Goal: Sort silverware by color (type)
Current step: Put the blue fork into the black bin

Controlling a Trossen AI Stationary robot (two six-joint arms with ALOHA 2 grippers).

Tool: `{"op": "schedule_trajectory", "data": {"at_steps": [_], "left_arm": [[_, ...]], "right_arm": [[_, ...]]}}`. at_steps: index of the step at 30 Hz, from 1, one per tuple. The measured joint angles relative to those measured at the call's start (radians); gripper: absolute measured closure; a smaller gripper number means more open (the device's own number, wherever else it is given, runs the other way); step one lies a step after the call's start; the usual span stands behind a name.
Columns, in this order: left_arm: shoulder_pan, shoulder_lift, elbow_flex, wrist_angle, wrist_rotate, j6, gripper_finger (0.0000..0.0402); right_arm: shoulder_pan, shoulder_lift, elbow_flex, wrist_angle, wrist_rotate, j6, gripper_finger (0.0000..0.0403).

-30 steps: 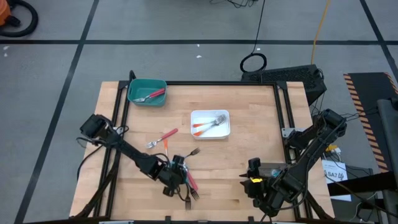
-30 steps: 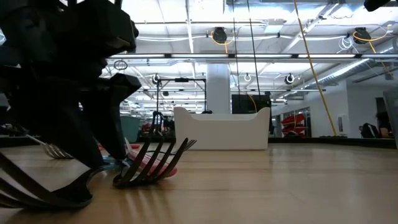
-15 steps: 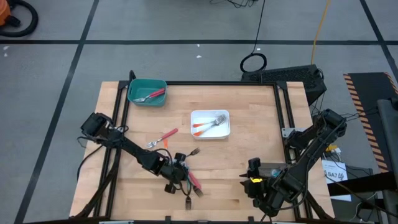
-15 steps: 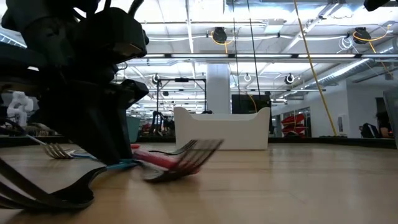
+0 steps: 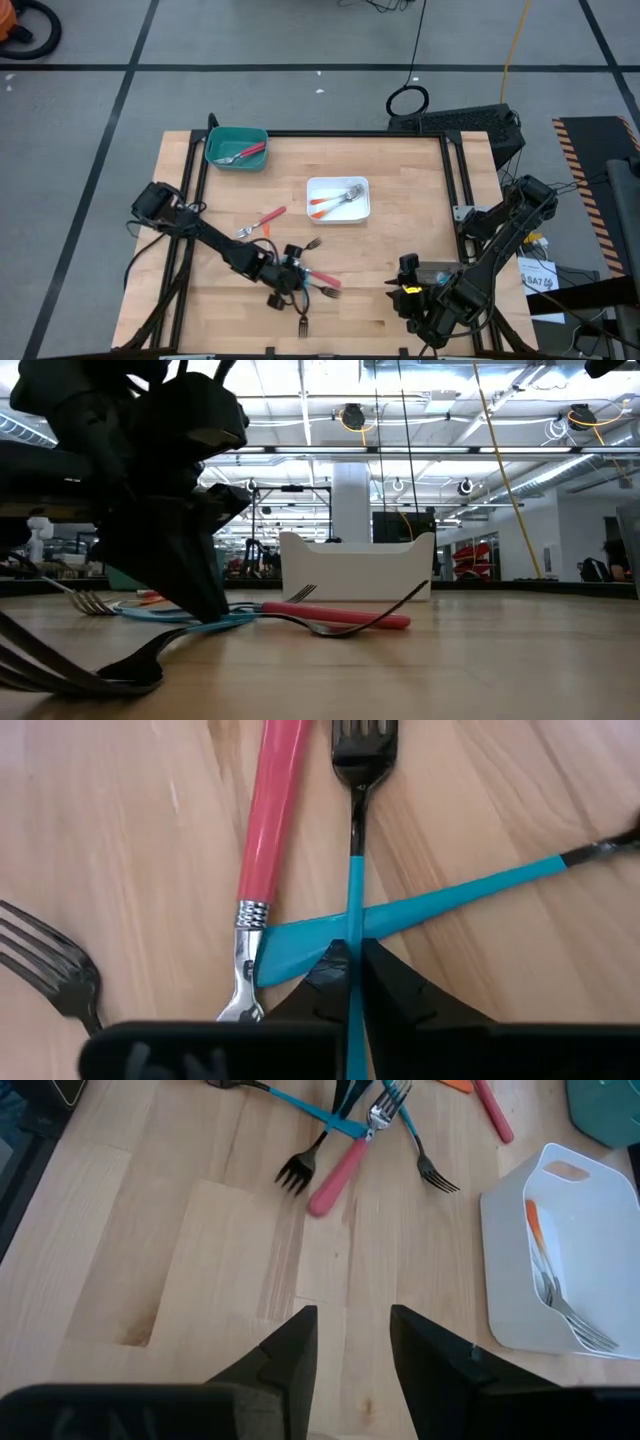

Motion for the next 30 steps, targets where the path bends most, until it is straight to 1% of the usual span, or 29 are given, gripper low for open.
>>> {"op": "schedule_trajectory", "data": {"at_steps": [4, 7, 13, 17, 23, 26, 30], "left_arm": [[0.0, 0.004, 0.042, -0.027, 0.001, 0.018, 0.0392], [0.0, 0.006, 0.091, -0.088, 0.004, 0.032, 0.0392], [-0.001, 0.006, 0.24, -0.282, -0.012, 0.033, 0.0392], [-0.007, 0.003, 0.348, -0.358, -0.028, 0.032, 0.0391], [-0.04, 0.002, 0.463, -0.4, -0.093, 0.067, 0.0391], [-0.057, 0.002, 0.488, -0.4, -0.103, 0.083, 0.0396], [-0.077, 0.001, 0.492, -0.404, -0.114, 0.079, 0.0397]], "right_arm": [[0.0, 0.0, 0.0, 0.0, 0.0, -0.003, 0.0282], [0.0, 0.0, 0.0, -0.001, 0.0, -0.007, 0.0282], [0.0, 0.0, 0.0, -0.002, 0.0, -0.016, 0.0282], [0.0, 0.0, 0.0, -0.002, 0.0, -0.026, 0.0282], [0.0, 0.0, 0.0, -0.001, 0.0, -0.026, 0.0282], [0.0, 0.0, 0.0, -0.001, 0.0, -0.026, 0.0282], [0.0, 0.0, 0.0, -0.001, 0.0, -0.026, 0.0282]]}}
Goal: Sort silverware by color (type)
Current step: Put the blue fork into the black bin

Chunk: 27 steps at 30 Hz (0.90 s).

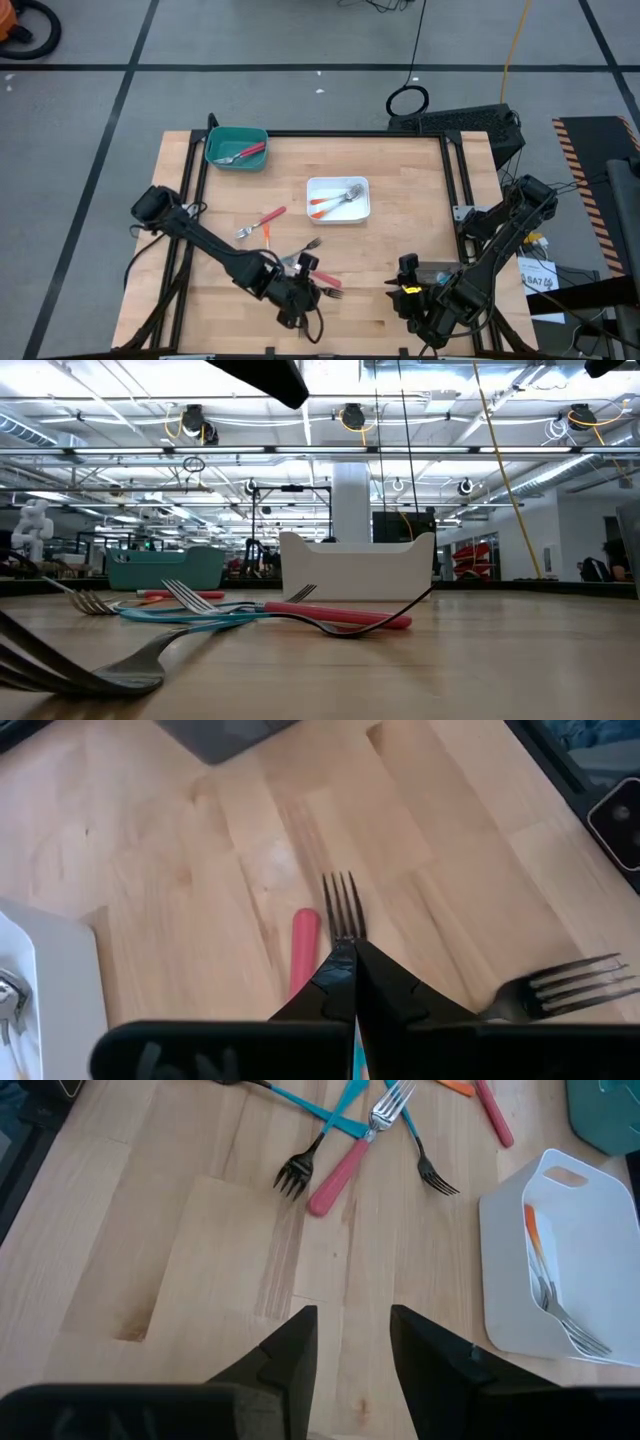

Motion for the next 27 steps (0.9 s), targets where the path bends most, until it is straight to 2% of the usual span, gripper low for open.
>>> {"op": "schedule_trajectory", "data": {"at_steps": [7, 16, 22, 27], "left_arm": [[-0.005, -0.001, 0.0, -0.02, -0.035, -0.057, 0.0398], [0.025, -0.001, -0.013, -0.019, -0.058, -0.326, 0.0371], [0.007, 0.06, -0.013, 0.0, -0.129, -0.314, 0.0339], [-0.003, 0.157, -0.013, 0.028, -0.138, -0.286, 0.032]], "right_arm": [[0.0, 0.0, 0.0, 0.0, 0.0, -0.002, 0.0282], [0.0, 0.0, 0.0, 0.001, 0.0, -0.003, 0.0282], [0.0, 0.0, 0.0, 0.0, 0.0, -0.002, 0.0282], [0.0, 0.0, 0.0, 0.001, 0.0, -0.001, 0.0282]]}}
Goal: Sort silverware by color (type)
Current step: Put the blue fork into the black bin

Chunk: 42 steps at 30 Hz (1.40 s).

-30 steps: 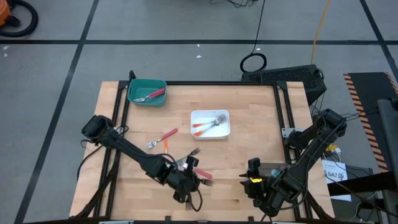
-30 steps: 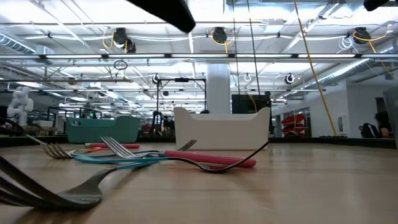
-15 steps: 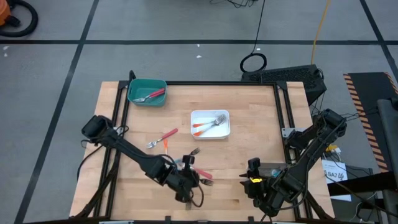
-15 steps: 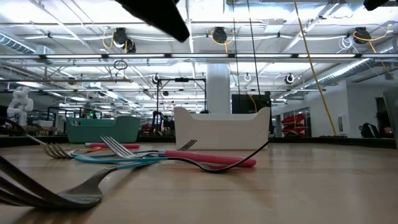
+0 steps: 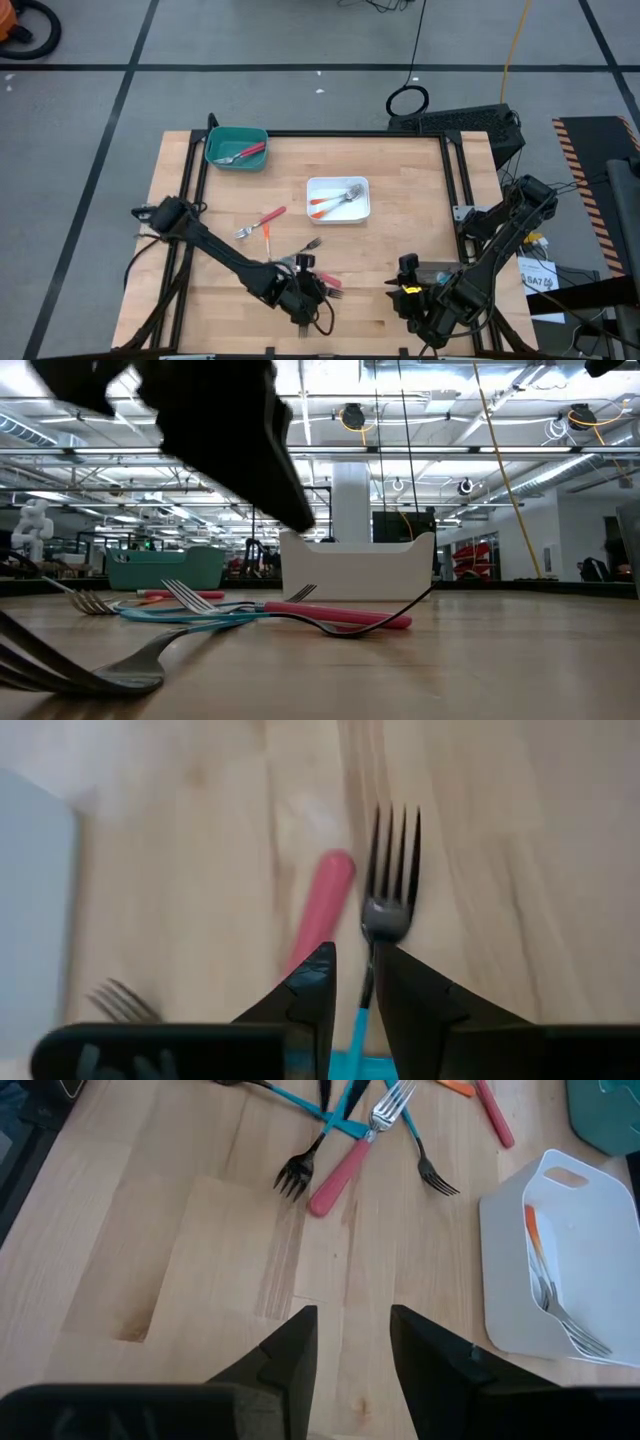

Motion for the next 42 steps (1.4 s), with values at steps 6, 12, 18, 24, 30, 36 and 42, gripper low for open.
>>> {"op": "schedule_trajectory", "data": {"at_steps": [6, 12, 18, 24, 30, 36, 42], "left_arm": [[-0.004, 0.058, 0.0, -0.041, 0.007, -0.062, 0.0319], [0.001, 0.062, 0.0, -0.011, -0.047, -0.163, 0.0318], [0.005, 0.07, 0.0, -0.013, 0.008, -0.147, 0.0318], [0.007, 0.106, 0.001, -0.023, 0.016, -0.166, 0.0318], [0.02, 0.114, 0.003, -0.016, 0.022, -0.159, 0.0317], [0.023, 0.117, 0.002, -0.006, 0.026, -0.142, 0.0318], [0.041, 0.145, 0.002, 0.082, 0.021, -0.146, 0.0318]], "right_arm": [[0.0, 0.0, 0.0, 0.001, 0.0, 0.0, 0.0282], [0.0, 0.0, 0.0, 0.0, 0.0, 0.0, 0.0282], [0.0, 0.0, 0.0, 0.0, 0.0, 0.0, 0.0282], [0.0, 0.0, 0.0, -0.001, 0.0, 0.0, 0.0282], [0.0, 0.0, -0.001, -0.006, -0.001, -0.001, 0.0282], [0.0, 0.0, -0.001, -0.006, -0.001, -0.002, 0.0282], [0.0, 0.0, -0.001, -0.007, -0.001, -0.002, 0.0282]]}}
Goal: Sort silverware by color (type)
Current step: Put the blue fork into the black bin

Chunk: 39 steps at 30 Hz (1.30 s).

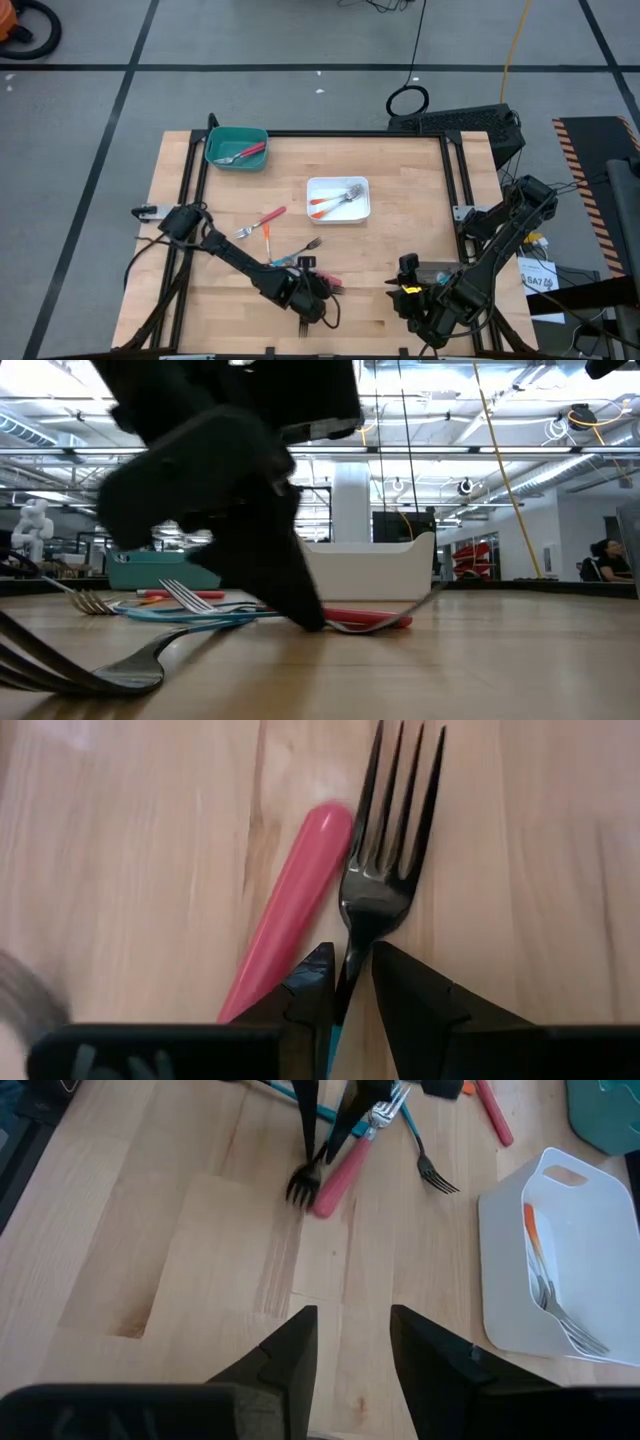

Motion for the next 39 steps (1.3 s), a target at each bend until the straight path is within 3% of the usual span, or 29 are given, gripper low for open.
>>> {"op": "schedule_trajectory", "data": {"at_steps": [5, 13, 20, 23, 39], "left_arm": [[0.027, 0.03, 0.002, 0.06, 0.079, 0.008, 0.0318], [0.044, 0.062, 0.004, 0.089, 0.111, 0.065, 0.0322], [0.037, 0.068, 0.031, 0.078, 0.111, 0.115, 0.0383], [0.037, 0.07, 0.048, 0.071, 0.114, 0.116, 0.0385], [-0.003, 0.083, 0.272, -0.223, 0.091, 0.128, 0.037]], "right_arm": [[0.0, 0.0, 0.0, 0.001, 0.0, 0.0, 0.0282], [-0.001, 0.0, 0.0, -0.001, 0.0, -0.001, 0.0282], [-0.001, 0.0, 0.0, -0.002, 0.0, -0.002, 0.0282], [-0.001, 0.0, 0.0, -0.002, 0.001, -0.005, 0.0282], [-0.001, 0.0, 0.0, -0.001, 0.002, -0.005, 0.0282]]}}
